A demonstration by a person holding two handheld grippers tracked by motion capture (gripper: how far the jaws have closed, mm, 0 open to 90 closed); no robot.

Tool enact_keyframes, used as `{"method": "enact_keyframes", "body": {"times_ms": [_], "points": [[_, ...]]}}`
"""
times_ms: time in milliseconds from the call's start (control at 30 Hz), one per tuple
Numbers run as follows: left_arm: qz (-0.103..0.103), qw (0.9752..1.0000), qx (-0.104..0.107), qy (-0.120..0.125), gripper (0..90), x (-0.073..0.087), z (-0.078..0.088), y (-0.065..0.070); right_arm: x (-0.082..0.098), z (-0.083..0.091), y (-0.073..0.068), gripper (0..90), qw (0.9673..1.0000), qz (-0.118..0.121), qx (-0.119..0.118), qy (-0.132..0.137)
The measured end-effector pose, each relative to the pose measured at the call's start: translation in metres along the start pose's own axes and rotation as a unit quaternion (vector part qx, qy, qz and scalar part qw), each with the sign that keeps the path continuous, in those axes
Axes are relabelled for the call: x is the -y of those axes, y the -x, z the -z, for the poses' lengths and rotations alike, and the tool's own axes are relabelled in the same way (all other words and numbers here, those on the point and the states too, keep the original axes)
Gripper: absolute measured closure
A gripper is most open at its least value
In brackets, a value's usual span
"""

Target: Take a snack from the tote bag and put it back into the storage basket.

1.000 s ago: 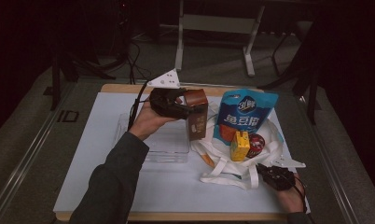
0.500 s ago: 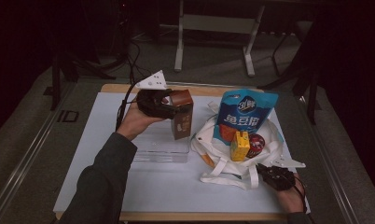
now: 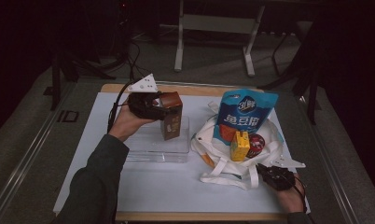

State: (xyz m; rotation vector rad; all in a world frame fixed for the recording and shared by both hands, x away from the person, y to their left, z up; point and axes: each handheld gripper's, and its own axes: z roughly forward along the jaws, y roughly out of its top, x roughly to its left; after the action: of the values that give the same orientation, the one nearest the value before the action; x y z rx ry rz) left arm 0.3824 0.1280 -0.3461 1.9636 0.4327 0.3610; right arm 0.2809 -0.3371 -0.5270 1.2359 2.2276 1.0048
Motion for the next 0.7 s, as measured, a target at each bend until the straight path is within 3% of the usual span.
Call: {"method": "enact_keyframes", "body": {"times_ms": [100, 700], "points": [[-0.003, 0.9998, -0.009, -0.016, 43.2, 0.006, 0.002, -0.002, 0.000, 0.000, 0.000, 82.4, 1.0000, 0.000, 0.000, 0.000], [0.000, 0.9979, -0.031, -0.057, 43.2, 0.029, 0.012, -0.009, 0.001, 0.000, 0.000, 82.5, 1.0000, -0.001, 0.000, 0.001]]}}
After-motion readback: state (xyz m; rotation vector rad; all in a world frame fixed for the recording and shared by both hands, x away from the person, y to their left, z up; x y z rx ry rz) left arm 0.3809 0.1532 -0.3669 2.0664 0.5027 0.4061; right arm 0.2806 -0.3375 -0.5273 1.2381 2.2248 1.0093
